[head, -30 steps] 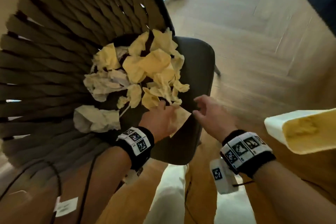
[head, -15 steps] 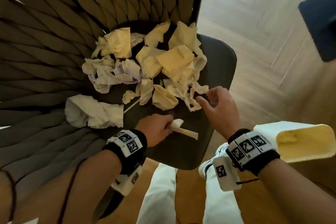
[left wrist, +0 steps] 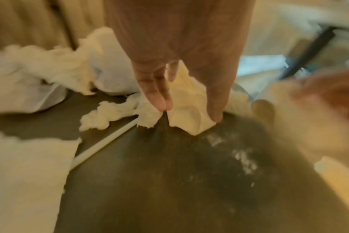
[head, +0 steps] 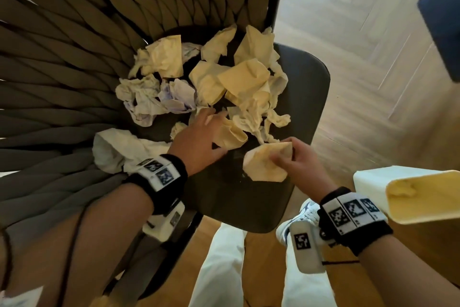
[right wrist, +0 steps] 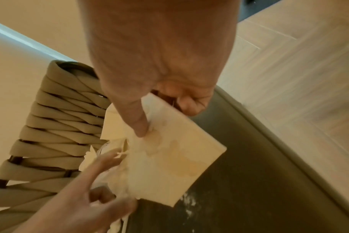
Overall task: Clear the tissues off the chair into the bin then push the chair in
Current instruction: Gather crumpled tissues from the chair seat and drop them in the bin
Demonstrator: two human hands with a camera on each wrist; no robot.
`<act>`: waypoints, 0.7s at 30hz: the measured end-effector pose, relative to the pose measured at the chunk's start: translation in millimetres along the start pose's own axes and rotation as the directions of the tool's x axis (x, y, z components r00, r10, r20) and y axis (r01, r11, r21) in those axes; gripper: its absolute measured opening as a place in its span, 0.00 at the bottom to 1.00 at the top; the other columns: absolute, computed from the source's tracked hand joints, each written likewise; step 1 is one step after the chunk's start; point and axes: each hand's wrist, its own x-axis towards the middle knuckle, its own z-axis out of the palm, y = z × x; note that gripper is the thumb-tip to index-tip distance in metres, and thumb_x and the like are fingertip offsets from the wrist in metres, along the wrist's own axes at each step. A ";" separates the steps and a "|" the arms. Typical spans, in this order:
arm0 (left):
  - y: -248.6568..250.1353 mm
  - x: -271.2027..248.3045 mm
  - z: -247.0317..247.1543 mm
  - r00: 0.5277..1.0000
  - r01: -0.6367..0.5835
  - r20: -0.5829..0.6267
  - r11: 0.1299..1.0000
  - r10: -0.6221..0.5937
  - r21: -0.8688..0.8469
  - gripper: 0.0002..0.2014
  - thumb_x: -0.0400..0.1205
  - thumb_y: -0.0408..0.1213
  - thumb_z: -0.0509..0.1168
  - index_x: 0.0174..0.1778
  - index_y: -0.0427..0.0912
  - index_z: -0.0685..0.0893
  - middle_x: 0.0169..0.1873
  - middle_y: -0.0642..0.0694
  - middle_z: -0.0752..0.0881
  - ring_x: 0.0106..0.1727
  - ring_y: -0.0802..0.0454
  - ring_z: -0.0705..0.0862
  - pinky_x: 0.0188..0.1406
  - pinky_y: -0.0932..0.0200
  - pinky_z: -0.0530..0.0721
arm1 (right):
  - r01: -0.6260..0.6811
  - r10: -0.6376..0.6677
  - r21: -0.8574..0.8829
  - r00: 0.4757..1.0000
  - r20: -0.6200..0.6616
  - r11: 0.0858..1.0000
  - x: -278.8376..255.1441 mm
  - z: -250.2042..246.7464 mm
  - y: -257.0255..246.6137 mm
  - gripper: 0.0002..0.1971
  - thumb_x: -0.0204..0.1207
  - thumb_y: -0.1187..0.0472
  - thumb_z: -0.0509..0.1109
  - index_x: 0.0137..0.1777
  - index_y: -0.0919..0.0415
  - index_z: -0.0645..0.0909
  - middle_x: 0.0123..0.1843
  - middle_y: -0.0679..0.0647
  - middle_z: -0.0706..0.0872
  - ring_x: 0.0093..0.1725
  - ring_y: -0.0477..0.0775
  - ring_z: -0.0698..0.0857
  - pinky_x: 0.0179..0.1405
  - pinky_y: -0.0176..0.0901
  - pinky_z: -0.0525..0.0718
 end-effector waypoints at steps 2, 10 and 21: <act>3.0 14.2 9.0 0.990 -0.040 0.140 0.985 0.016 0.166 0.46 0.71 0.51 0.75 0.80 0.52 0.54 0.81 0.41 0.58 0.72 0.38 0.74 0.60 0.40 0.83 | -0.026 0.028 -0.040 0.999 0.032 0.999 -0.5 -7.1 2.7 0.09 0.75 0.56 0.72 0.53 0.53 0.80 0.51 0.51 0.87 0.51 0.50 0.86 0.45 0.46 0.88; 0.2 -3.1 27.2 0.982 0.044 0.179 0.993 -0.063 0.107 0.24 0.76 0.55 0.66 0.65 0.46 0.75 0.60 0.44 0.78 0.60 0.42 0.80 0.51 0.49 0.78 | -0.068 0.071 -0.030 0.989 0.128 0.997 2.8 26.9 -3.9 0.16 0.76 0.58 0.69 0.63 0.58 0.79 0.58 0.51 0.81 0.54 0.50 0.82 0.49 0.41 0.84; 18.7 -9.6 -11.6 0.841 0.232 0.519 0.764 0.153 -0.602 0.26 0.79 0.40 0.69 0.72 0.55 0.71 0.61 0.51 0.82 0.54 0.51 0.86 0.45 0.56 0.89 | -0.144 0.090 0.284 0.977 0.194 0.948 -0.1 20.2 -11.7 0.13 0.77 0.53 0.70 0.60 0.50 0.82 0.54 0.53 0.88 0.53 0.55 0.88 0.53 0.55 0.88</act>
